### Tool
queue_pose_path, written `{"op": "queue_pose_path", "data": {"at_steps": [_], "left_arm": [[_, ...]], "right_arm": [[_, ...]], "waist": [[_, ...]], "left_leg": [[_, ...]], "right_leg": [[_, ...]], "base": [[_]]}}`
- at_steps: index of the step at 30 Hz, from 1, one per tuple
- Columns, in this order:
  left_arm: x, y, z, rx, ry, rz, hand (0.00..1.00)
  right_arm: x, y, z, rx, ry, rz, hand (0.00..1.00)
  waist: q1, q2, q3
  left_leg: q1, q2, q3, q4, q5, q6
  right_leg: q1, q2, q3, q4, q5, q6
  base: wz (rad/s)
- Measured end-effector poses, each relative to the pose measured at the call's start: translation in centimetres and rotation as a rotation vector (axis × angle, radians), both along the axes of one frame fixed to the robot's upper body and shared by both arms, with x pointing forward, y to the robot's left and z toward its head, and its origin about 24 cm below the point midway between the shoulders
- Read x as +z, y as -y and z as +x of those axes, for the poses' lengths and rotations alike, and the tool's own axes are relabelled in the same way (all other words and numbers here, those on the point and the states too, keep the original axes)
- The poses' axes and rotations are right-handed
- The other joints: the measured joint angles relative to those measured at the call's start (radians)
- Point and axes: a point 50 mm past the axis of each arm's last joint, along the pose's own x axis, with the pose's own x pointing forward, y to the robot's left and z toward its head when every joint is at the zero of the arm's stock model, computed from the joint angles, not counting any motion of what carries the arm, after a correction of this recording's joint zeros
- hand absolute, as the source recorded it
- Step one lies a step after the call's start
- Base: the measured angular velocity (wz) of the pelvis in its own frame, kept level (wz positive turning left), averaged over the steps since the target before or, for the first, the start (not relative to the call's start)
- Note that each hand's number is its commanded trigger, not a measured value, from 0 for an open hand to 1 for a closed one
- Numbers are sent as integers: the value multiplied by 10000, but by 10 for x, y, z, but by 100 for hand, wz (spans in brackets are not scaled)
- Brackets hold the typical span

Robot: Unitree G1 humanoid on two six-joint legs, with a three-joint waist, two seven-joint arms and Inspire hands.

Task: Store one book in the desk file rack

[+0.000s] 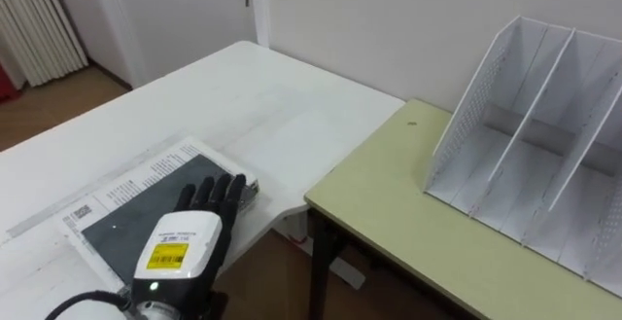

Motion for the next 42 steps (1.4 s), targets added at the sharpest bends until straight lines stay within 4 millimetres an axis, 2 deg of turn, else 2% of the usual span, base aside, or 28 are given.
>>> {"op": "queue_pose_path", "data": {"at_steps": [6, 18, 26, 31, 35, 42], "left_arm": [[-1, -8, -1, 480, -81, 117, 0], [-5, -10, -7, 682, -317, 155, 0], [-5, -11, -7, 725, -305, 167, 0], [-5, -20, -6, 1083, -321, 264, 0], [-19, -29, -10, 1537, -926, 465, 0], [-23, -32, -13, 1700, -1071, 523, 0]], "right_arm": [[0, 2, -1, 10, 0, 1, 0], [2, 6, -2, 13, -7, -90, 0], [2, 6, -3, 11, -16, -102, 0], [2, 7, -3, -74, -168, -68, 0], [2, 8, -1, 118, -276, -151, 0], [3, 12, -2, 363, -549, -266, 0]], "waist": [[0, 38, 14], [0, 166, 23], [9, 153, 28], [-2, 122, 26], [3, 124, 24], [-37, 62, -20]], "left_leg": [[28, -8, -42, -24, 0, 0], [101, -9, -42, -97, 1, -2], [94, -9, -44, -100, 1, -2], [42, -14, -75, -90, 1, -2], [-19, -33, -149, -76, 3, -3], [2, -131, -176, -57, 4, 0]], "right_leg": [[70, -2, 14, -9, 0, 0], [67, 3, 35, -23, -1, 0], [71, -1, 38, -21, -4, 0], [68, 1, 24, -21, -10, -4], [52, -5, 2, -16, -14, -1], [73, -33, -78, 0, -44, 10]], "base": [[2], [0], [0], [1], [2], [1]]}}
